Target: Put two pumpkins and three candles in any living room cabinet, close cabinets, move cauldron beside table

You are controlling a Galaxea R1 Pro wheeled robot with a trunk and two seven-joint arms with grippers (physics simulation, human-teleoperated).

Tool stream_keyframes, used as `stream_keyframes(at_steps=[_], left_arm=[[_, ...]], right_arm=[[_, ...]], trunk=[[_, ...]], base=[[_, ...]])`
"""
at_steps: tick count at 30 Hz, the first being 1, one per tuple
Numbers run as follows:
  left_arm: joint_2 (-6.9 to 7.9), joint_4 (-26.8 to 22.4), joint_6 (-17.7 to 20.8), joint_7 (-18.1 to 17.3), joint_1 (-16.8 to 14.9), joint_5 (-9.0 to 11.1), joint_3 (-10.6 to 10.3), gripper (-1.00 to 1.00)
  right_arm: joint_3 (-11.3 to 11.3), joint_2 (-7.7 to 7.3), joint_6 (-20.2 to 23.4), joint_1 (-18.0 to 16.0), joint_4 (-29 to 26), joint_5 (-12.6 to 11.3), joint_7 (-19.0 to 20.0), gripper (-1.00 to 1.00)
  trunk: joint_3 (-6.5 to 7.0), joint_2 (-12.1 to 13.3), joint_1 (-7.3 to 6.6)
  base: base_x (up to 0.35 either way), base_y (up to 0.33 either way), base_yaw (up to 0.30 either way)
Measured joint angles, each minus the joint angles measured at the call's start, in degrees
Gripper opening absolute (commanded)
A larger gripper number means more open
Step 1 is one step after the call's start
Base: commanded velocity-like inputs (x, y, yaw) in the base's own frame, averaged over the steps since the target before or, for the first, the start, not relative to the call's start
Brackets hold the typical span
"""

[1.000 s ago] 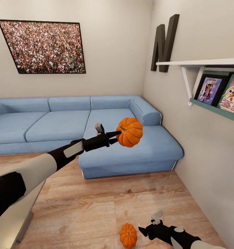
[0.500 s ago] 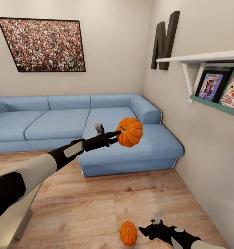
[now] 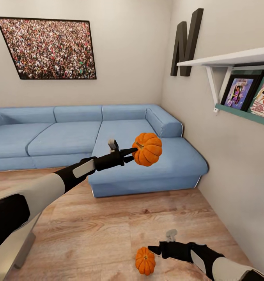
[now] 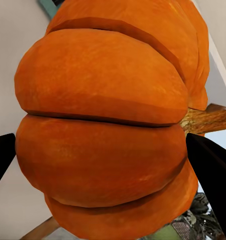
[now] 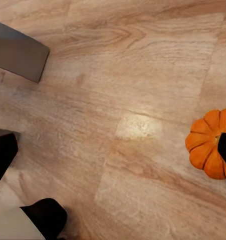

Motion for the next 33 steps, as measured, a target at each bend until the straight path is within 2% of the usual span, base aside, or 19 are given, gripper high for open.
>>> stream_keyframes(at_steps=[2, 6, 27, 30, 33], left_arm=[[0.03, 0.00, 0.00, 0.00, -0.01, 0.00, 0.00, -1.00], [0.04, 0.00, 0.01, 0.00, -0.01, 0.00, 0.00, -1.00], [0.26, 0.07, 0.00, 0.02, 0.03, -0.01, -0.11, -1.00], [-0.04, 0.08, -0.02, 0.12, 0.02, -0.01, -0.18, -1.00], [-1.07, 0.13, -0.04, 0.20, 0.01, -0.02, -0.21, -1.00]], right_arm=[[-0.24, -0.79, 0.02, -0.31, 0.06, -1.68, 0.69, 1.00], [-0.48, -2.06, -0.02, -0.42, -0.12, -2.40, 2.55, 1.00], [-0.71, -3.30, -0.30, -0.46, -0.27, -2.57, 1.82, 1.00], [-0.71, -3.17, -0.26, -0.46, -0.27, -2.57, 1.82, 1.00], [-0.72, -3.30, -0.29, -0.46, -0.27, -2.57, 1.82, 1.00]], trunk=[[-0.36, -0.80, 0.44], [-1.08, -2.41, 1.32], [-4.85, -10.83, 5.93], [-5.39, -12.03, 6.59], [-5.93, -13.24, 7.25]], base=[[0.000, 0.000, 0.000], [0.000, 0.000, 0.000], [0.000, 0.000, 0.000], [0.000, 0.000, 0.000], [0.000, 0.000, 0.000]])
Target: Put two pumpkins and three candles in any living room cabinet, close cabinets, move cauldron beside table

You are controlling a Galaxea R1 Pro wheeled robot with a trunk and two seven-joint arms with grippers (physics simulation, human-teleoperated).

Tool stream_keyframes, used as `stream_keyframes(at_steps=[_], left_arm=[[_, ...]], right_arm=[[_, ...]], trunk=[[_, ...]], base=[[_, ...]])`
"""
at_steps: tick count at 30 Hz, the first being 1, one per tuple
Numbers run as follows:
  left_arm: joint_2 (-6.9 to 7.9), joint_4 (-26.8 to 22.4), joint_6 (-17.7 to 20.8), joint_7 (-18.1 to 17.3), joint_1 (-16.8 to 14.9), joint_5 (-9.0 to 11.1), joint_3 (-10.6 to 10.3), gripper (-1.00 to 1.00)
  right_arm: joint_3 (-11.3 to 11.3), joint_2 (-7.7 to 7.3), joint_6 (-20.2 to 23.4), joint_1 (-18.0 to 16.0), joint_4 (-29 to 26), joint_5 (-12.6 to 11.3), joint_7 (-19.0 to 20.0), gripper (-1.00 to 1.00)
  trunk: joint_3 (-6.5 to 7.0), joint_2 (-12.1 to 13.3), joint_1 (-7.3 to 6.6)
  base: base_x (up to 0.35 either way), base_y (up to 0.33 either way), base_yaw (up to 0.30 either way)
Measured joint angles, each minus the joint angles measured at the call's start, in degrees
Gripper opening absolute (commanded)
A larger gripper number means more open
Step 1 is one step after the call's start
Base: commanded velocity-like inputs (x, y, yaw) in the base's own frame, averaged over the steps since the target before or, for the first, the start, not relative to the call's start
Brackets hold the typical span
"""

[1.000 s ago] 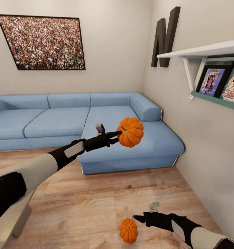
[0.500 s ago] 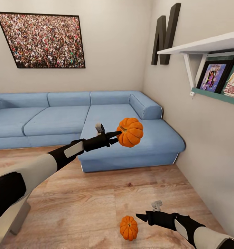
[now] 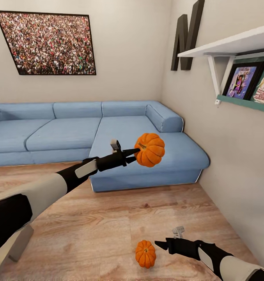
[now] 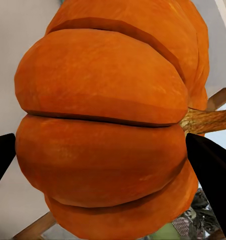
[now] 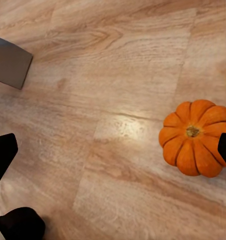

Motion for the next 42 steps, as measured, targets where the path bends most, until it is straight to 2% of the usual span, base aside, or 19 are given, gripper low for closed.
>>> stream_keyframes(at_steps=[6, 27, 42], left_arm=[[-0.32, -0.03, 0.02, -0.02, 0.02, 0.01, 0.09, -1.00], [-0.11, 0.05, 0.04, -0.02, 0.00, 0.02, 0.09, -1.00], [-0.28, 0.13, -0.03, 0.08, -0.01, 0.02, 0.12, -1.00]], right_arm=[[0.00, -0.07, 0.02, 0.00, 0.00, 0.00, 0.00, 1.00], [0.01, 0.23, -0.01, 0.00, 0.03, 0.00, -0.05, 1.00], [0.00, 0.43, -0.01, 0.00, 0.08, 0.00, -0.34, 1.00]], trunk=[[-1.08, -2.41, 1.32], [-4.85, -10.83, 5.93], [-8.15, -11.22, 6.42]], base=[[0.000, 0.000, 0.000], [0.000, 0.000, 0.000], [0.000, 0.000, 0.000]])
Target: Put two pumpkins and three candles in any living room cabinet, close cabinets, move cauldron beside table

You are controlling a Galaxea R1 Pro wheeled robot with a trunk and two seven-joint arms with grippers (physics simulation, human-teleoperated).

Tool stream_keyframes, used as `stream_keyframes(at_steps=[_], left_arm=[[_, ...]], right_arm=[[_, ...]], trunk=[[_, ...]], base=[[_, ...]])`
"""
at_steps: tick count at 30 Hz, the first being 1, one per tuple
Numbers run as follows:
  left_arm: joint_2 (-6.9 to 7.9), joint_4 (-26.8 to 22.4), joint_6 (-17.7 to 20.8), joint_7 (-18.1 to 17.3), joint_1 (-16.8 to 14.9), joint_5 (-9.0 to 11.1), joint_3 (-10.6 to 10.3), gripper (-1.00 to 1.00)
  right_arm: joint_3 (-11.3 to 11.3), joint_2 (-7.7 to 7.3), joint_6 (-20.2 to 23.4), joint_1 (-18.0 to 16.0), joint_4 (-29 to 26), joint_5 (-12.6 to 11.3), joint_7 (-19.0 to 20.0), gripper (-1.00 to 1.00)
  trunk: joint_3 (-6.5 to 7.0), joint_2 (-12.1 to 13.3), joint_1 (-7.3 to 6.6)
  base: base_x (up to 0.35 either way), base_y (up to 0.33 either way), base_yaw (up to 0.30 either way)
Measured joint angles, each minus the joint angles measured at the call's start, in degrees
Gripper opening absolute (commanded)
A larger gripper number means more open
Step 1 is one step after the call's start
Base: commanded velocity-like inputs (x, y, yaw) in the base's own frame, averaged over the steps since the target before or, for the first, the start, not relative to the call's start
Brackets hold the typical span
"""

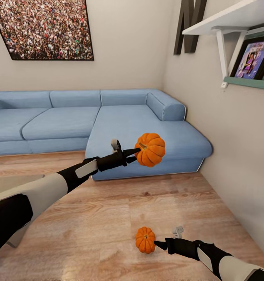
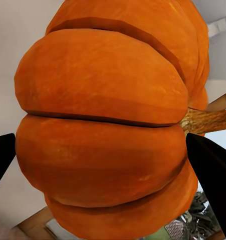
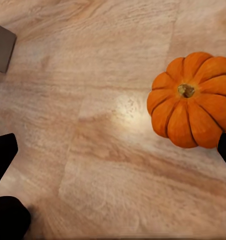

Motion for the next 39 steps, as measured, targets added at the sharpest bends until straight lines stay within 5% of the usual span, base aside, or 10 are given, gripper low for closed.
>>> stream_keyframes(at_steps=[39], left_arm=[[0.02, 0.05, -0.03, 0.01, -0.01, 0.00, -0.09, -1.00]], right_arm=[[0.00, -0.31, 0.08, 0.00, -0.14, 0.09, -0.28, 1.00]], trunk=[[-8.64, -0.52, 1.01]], base=[[0.000, 0.000, 0.000]])
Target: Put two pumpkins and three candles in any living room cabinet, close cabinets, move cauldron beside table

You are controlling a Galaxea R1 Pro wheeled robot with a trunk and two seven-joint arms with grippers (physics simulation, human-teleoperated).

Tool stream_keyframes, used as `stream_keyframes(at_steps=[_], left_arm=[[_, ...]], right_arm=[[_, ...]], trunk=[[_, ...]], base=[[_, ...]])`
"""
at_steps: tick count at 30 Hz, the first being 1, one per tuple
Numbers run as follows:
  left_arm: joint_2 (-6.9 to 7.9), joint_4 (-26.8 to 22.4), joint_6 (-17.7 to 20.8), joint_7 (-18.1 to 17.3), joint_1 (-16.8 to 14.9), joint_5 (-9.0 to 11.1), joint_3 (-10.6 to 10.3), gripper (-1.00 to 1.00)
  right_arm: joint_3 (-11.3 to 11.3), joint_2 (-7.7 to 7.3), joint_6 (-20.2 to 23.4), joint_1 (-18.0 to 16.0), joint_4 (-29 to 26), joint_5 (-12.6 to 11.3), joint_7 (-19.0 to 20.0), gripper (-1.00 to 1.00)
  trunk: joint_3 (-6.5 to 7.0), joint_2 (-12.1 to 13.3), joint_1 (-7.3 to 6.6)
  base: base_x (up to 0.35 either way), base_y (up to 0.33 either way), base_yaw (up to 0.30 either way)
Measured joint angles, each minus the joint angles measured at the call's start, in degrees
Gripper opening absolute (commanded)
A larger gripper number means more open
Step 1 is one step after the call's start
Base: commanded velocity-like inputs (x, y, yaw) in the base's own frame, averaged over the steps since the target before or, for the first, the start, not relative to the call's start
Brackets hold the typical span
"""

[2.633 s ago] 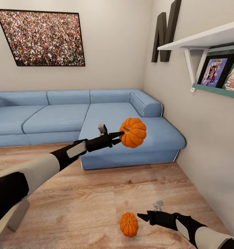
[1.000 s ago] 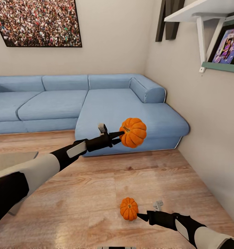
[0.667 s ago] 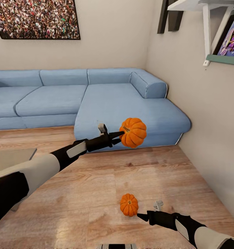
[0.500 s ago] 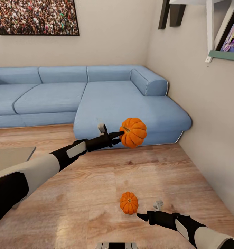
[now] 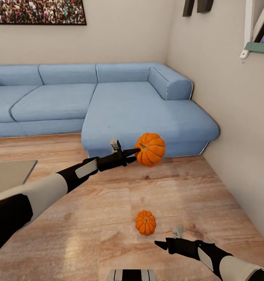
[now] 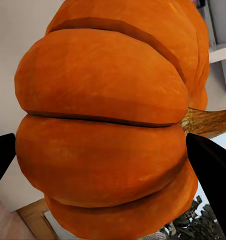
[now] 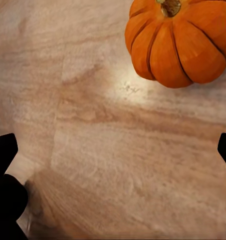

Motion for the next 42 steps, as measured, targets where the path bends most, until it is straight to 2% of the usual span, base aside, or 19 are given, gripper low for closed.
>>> stream_keyframes(at_steps=[12, 16, 18, 22, 25, 30, 42], left_arm=[[-0.03, 0.06, -0.02, 0.01, 0.02, 0.00, -0.01, -1.00], [-0.03, 0.06, 0.01, 0.08, 0.02, -0.01, 0.00, -1.00], [-0.03, 0.06, 0.03, 0.07, 0.00, -0.01, 0.00, -1.00], [-0.03, 0.06, 0.01, 0.08, 0.01, -0.03, 0.00, -1.00], [-0.03, 0.06, -0.01, 0.08, 0.03, -0.02, 0.00, -1.00], [-0.03, 0.08, -0.01, 0.08, 0.06, -0.03, 0.00, -1.00], [-0.17, 0.10, 0.00, 0.17, 0.04, -0.07, -0.08, -1.00]], right_arm=[[-0.01, -0.09, 0.00, -0.07, -0.15, 0.00, 0.14, 1.00], [-0.52, -0.49, 0.70, -1.32, -4.88, -0.22, 0.55, 1.00], [-2.25, -1.45, 1.36, -1.59, -8.11, -1.05, 0.64, 1.00], [-8.48, -2.54, 4.49, -1.74, -14.06, -2.70, 0.76, 1.00], [-10.29, -3.36, 5.21, -1.77, -15.78, -2.91, 0.56, 1.00], [-11.96, -5.07, 5.52, -1.84, -16.43, -2.98, 0.63, 1.00], [-12.56, -5.91, 5.54, -1.84, -16.38, -3.01, 0.44, 1.00]], trunk=[[-2.66, -0.16, 0.31], [-3.54, -0.22, 0.41], [-3.98, -0.24, 0.46], [-4.87, -0.30, 0.57], [-5.54, -0.34, 0.64], [-6.65, -0.40, 0.77], [-9.30, -0.56, 1.08]], base=[[0.000, 0.000, 0.000], [0.000, 0.000, 0.000], [0.000, 0.000, 0.000], [0.000, 0.000, 0.000], [0.000, 0.000, 0.000], [0.000, 0.000, 0.000], [0.000, 0.000, 0.000]])
